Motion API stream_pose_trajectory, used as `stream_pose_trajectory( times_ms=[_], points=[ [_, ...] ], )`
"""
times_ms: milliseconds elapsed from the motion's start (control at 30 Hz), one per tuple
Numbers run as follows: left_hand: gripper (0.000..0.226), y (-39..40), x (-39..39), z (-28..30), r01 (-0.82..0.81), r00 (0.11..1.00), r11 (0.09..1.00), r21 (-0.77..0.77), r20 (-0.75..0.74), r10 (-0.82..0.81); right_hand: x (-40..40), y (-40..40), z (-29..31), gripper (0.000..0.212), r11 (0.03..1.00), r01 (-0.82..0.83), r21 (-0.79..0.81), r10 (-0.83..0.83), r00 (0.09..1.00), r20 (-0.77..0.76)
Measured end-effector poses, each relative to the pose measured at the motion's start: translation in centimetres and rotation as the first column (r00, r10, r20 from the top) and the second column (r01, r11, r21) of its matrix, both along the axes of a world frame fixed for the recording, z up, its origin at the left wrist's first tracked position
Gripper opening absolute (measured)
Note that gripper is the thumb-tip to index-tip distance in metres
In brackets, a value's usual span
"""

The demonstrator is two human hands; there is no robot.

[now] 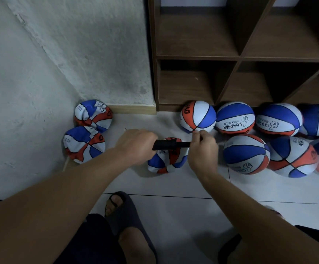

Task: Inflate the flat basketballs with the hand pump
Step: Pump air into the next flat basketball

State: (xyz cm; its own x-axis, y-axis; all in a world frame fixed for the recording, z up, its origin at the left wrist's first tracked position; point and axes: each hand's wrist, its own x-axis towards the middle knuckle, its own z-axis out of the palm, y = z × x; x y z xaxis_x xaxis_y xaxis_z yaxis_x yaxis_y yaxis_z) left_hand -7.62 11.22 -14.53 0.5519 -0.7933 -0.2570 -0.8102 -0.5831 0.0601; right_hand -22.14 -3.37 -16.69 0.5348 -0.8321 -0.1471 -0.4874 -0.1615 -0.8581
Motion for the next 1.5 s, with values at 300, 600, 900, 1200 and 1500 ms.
stream_pose_trajectory(
  times_ms=[300,600,900,1200,1500],
  points=[
    [0.01,-0.2,-0.8,-0.7,0.065,0.998,0.998,0.001,-0.013,-0.065,0.4,1.7,-1.2,0.04,0.986,-0.094,0.137,0.098,0.995,-0.022],
    [0.011,1.0,0.4,-1.0,0.072,0.997,0.997,0.0,-0.013,-0.072,0.1,-0.6,-1.2,0.04,0.981,-0.196,-0.006,0.194,0.974,-0.12],
    [0.013,1.5,0.3,-1.6,0.027,0.999,1.0,0.006,-0.042,-0.027,-1.1,-5.2,-1.0,0.04,0.997,0.039,0.062,-0.033,0.996,-0.086],
    [0.02,0.4,-1.1,-1.1,0.046,0.996,0.999,0.018,-0.073,-0.044,-0.2,1.2,-1.1,0.04,0.992,-0.096,0.087,0.101,0.993,-0.056],
    [0.022,0.3,-0.9,-0.9,0.082,0.994,0.997,0.003,-0.072,-0.081,0.3,1.2,-1.0,0.041,0.979,-0.163,0.119,0.173,0.981,-0.082]
  ],
)
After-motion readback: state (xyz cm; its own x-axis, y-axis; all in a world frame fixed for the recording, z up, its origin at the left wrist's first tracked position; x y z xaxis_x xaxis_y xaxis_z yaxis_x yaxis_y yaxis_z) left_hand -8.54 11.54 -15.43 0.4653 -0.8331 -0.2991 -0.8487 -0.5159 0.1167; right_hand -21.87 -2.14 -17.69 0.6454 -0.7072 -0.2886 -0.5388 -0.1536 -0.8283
